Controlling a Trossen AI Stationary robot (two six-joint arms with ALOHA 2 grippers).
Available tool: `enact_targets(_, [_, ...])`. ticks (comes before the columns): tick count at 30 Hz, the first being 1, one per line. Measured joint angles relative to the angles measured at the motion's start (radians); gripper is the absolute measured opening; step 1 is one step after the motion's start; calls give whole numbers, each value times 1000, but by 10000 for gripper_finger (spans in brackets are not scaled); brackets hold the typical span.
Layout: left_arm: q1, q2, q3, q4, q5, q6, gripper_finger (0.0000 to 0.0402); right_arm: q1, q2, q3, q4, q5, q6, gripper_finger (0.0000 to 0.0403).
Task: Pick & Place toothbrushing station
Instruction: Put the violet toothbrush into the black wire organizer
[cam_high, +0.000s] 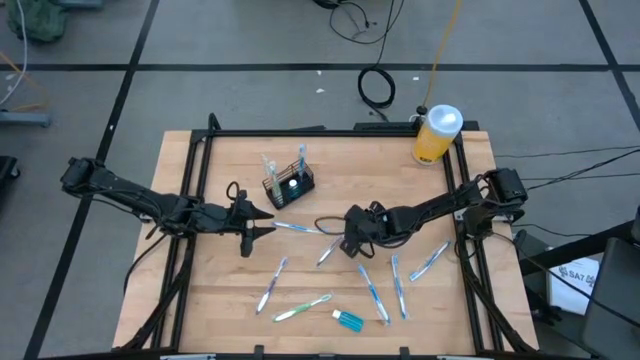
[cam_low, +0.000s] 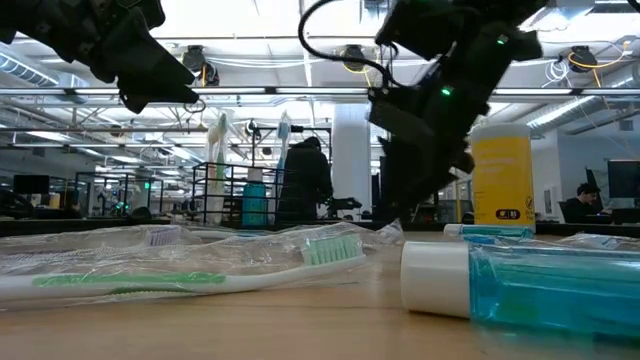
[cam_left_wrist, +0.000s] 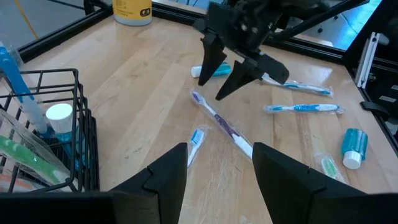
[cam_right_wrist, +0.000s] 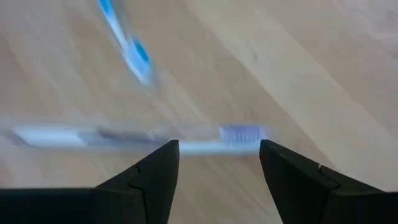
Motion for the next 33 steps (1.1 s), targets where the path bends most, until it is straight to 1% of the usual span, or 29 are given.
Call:
enact_targets(3, [0, 0, 0, 0, 0, 0, 189, -15, 2, 1, 6, -29, 76, 218])
enact_targets(8, [0, 0, 0, 0, 0, -3, 189, -17, 3, -9, 16, -34, 112, 217])
enact_targets(16, [0, 0, 0, 0, 0, -8, 189, -19, 3, -78, 54, -34, 200, 216])
enact_targets(18, [0, 0, 0, 0, 0, -8, 189, -23, 3, -113, 106, -34, 208, 216])
enact_targets(23, [0, 0, 0, 0, 0, -10, 189, -46, 1, -214, 350, -30, 196, 209])
enact_targets(26, [0, 0, 0, 0, 0, -10, 189, -64, 1, -270, 466, -30, 194, 199])
enact_targets(29, [0, 0, 0, 0, 0, -9, 189, -76, -1, -306, 498, -27, 199, 179])
enact_targets(33, [0, 0, 0, 0, 0, -9, 189, -81, 0, -318, 512, -2, 181, 139])
